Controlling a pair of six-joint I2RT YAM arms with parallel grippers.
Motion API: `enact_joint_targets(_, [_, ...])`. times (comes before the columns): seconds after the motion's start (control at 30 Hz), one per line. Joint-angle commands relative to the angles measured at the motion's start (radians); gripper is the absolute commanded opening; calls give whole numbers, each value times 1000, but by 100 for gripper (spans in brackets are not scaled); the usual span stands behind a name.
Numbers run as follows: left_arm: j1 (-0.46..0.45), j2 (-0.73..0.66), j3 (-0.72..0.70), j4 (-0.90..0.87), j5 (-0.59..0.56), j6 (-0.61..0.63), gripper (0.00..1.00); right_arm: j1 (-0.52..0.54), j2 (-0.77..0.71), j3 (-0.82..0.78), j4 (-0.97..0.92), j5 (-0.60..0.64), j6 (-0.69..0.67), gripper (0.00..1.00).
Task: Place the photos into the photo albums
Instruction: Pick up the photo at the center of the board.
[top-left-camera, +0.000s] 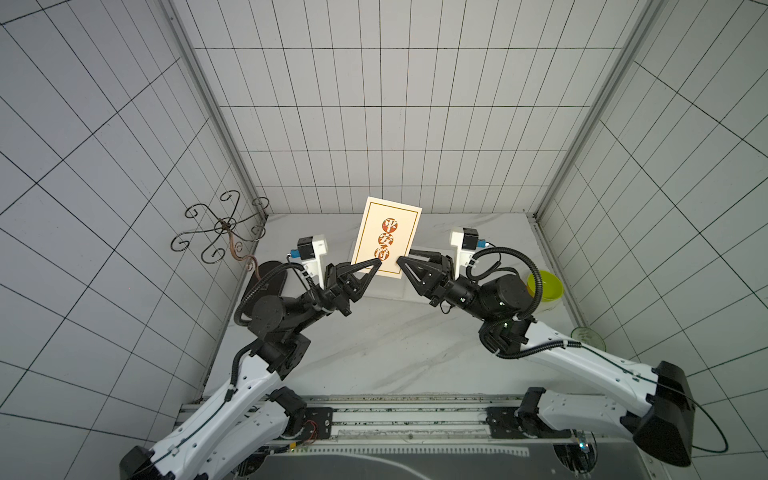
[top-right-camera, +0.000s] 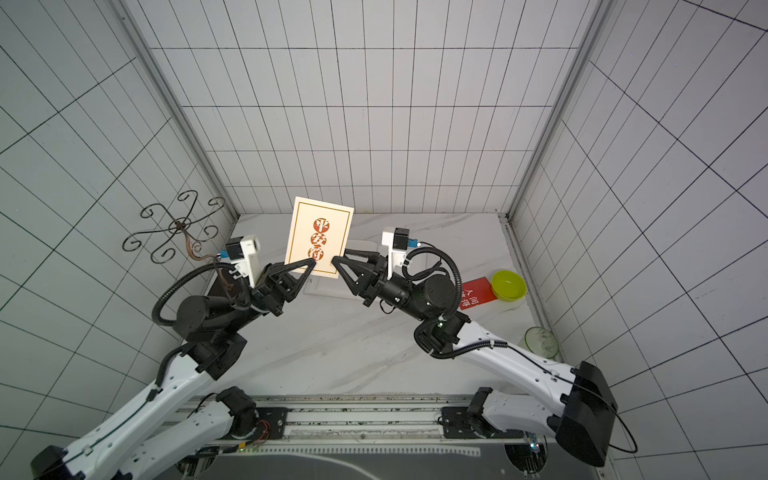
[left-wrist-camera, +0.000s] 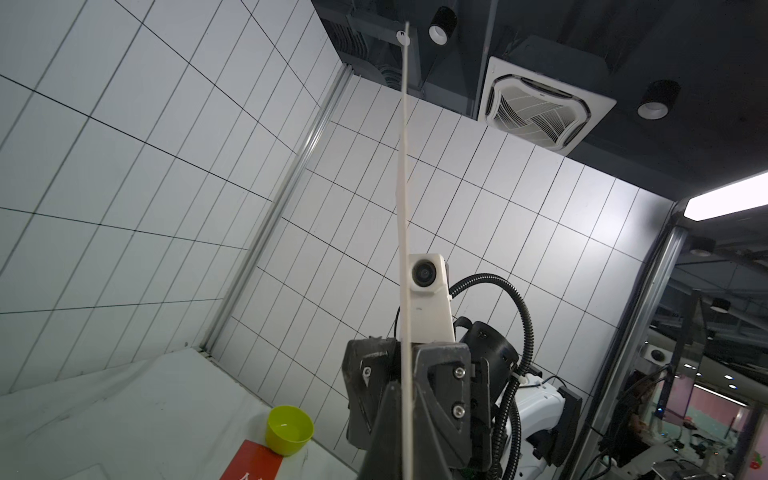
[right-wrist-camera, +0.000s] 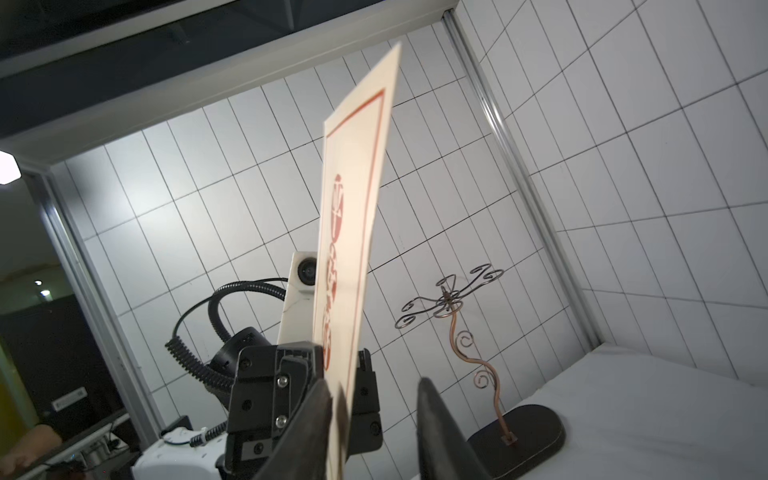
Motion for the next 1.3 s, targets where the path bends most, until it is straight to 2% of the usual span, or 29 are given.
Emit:
enact_joint_targets(0.0, [34, -41, 37, -193, -83, 166, 0, -37, -75, 31, -160, 43, -131, 61])
enact_joint_targets(0.1, [103, -42, 62, -310, -109, 234, 0, -101, -129, 8, -221, 46, -177, 67])
enact_joint_targets(0.2, [150, -30, 121, -473, -126, 348, 0, -162, -164, 11, -285, 41, -236, 67])
enact_joint_targets(0.33, [153, -34, 163, -643, -161, 552, 0, -189, -184, 45, -366, 44, -401, 63])
enact_joint_targets(0.5, [153, -84, 139, -704, -71, 790, 0, -189, -228, -16, -336, -24, -632, 58])
enact_joint_targets(0.6, [152, -136, 108, -709, -52, 888, 0, -190, -262, -76, -289, -90, -742, 57])
enact_joint_targets(0.7, [153, -163, 101, -754, -44, 981, 0, -189, -270, -62, -346, -130, -817, 56])
enact_joint_targets(0.8, [153, -153, 127, -843, 11, 1089, 0, -190, -253, -17, -445, -191, -916, 56])
enact_joint_targets(0.93, [152, -122, 183, -949, 62, 1225, 0, -189, -230, 21, -530, -205, -994, 50])
enact_joint_targets(1.13, [147, -85, 253, -1042, 70, 1359, 0, -189, -231, 26, -565, -263, -1116, 44])
enact_joint_targets(1.27, [146, -76, 260, -1083, 104, 1427, 0, -190, -257, 8, -595, -269, -1190, 50])
